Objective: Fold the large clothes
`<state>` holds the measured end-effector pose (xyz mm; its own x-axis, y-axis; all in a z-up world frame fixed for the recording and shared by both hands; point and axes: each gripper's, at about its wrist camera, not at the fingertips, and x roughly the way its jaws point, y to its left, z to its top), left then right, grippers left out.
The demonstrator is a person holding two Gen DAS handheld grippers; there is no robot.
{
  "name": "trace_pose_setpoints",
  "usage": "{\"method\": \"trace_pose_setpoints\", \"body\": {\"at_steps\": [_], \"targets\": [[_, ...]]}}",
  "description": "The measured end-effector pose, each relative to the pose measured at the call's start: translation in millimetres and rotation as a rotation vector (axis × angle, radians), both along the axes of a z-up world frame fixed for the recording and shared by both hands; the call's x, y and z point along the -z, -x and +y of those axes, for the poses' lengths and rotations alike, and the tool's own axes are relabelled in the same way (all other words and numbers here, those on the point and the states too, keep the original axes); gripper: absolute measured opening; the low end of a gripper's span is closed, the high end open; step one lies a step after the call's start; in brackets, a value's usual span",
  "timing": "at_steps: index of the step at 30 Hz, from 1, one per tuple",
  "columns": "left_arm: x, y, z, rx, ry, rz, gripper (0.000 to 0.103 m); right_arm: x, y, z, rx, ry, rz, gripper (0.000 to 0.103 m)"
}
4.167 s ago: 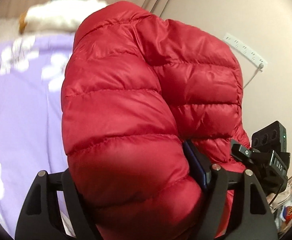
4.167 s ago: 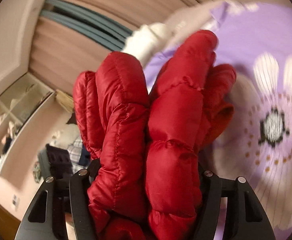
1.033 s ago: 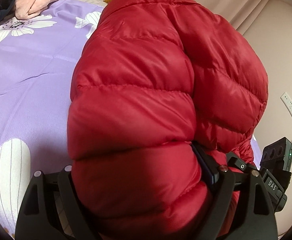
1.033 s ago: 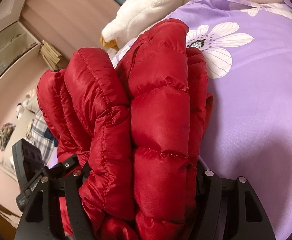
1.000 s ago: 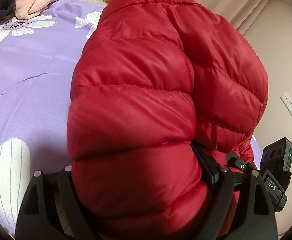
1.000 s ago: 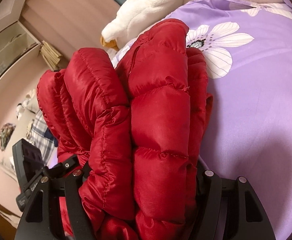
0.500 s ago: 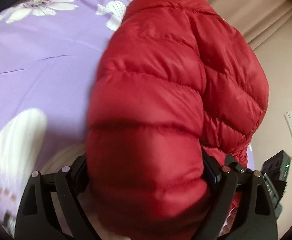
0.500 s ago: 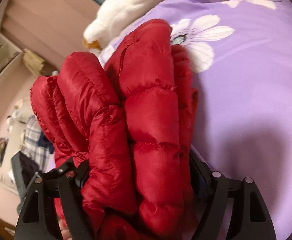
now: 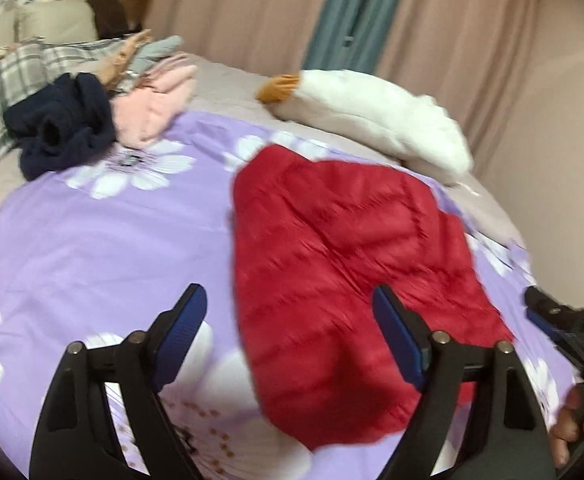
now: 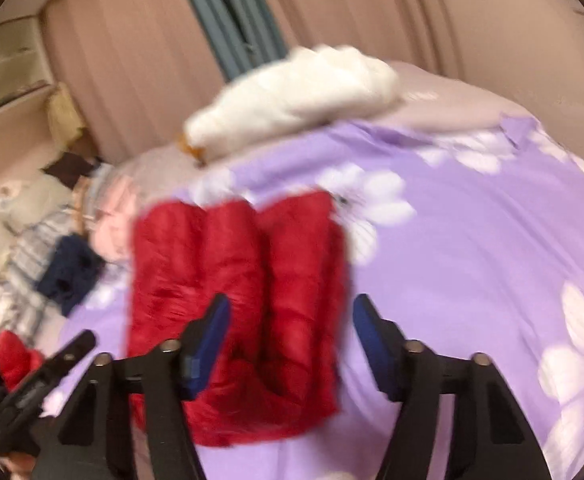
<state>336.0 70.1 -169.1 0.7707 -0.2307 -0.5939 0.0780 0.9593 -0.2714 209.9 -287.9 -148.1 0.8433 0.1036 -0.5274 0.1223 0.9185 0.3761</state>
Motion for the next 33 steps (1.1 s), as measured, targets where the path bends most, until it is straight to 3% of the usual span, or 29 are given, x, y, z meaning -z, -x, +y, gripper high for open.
{"method": "trace_pose_setpoints", "body": {"at_steps": [2, 4, 7, 11, 12, 16, 19, 23, 26, 28, 32, 33], "targets": [[-0.8, -13.8, 5.4, -0.052, 0.001, 0.016, 0.078, -10.0, -27.2, 9.3, -0.037, -0.005, 0.023, 0.040], [2.6, -34.1, 11.9, -0.089, 0.023, 0.038, 0.077, -16.1, -57.4, 20.8, -0.075, 0.013, 0.051, 0.036], [21.8, -66.1, 6.7, -0.037, 0.050, 0.126, 0.076, -2.1, -102.2, 39.3, -0.145, 0.015, 0.132, 0.033], [66.3, -98.2, -29.5, -0.009, -0.102, 0.214, 0.077, 43.7, -140.9, 42.9, -0.051, 0.086, 0.267, 0.032], [75.4, -101.3, -33.6, -0.014, -0.109, 0.227, 0.079, 54.3, -146.9, 42.3, -0.044, 0.105, 0.283, 0.031], [89.9, -110.8, -30.2, -0.057, -0.021, 0.263, 0.079, 74.8, -160.3, 34.3, -0.066, 0.179, 0.266, 0.026], [92.5, -116.3, -26.5, -0.032, 0.015, 0.297, 0.084, 76.5, -149.4, 22.4, -0.077, 0.117, 0.259, 0.026], [95.8, -110.4, -21.5, -0.028, 0.054, 0.288, 0.086, 74.7, -135.5, 25.8, -0.082, 0.120, 0.240, 0.026], [85.4, -97.1, -17.5, -0.043, 0.090, 0.268, 0.080, 67.1, -125.8, 29.4, -0.068, 0.121, 0.234, 0.026], [71.0, -84.8, -21.8, -0.030, 0.047, 0.230, 0.076, 57.4, -113.5, 27.2, -0.079, 0.082, 0.221, 0.027], [35.0, -22.1, -43.5, 0.088, -0.145, 0.080, 0.075, 37.3, -77.0, 17.2, -0.086, 0.012, 0.187, 0.027], [30.4, -9.0, -44.8, 0.109, -0.152, 0.061, 0.075, 31.6, -61.5, 15.1, -0.091, 0.008, 0.174, 0.027]]}}
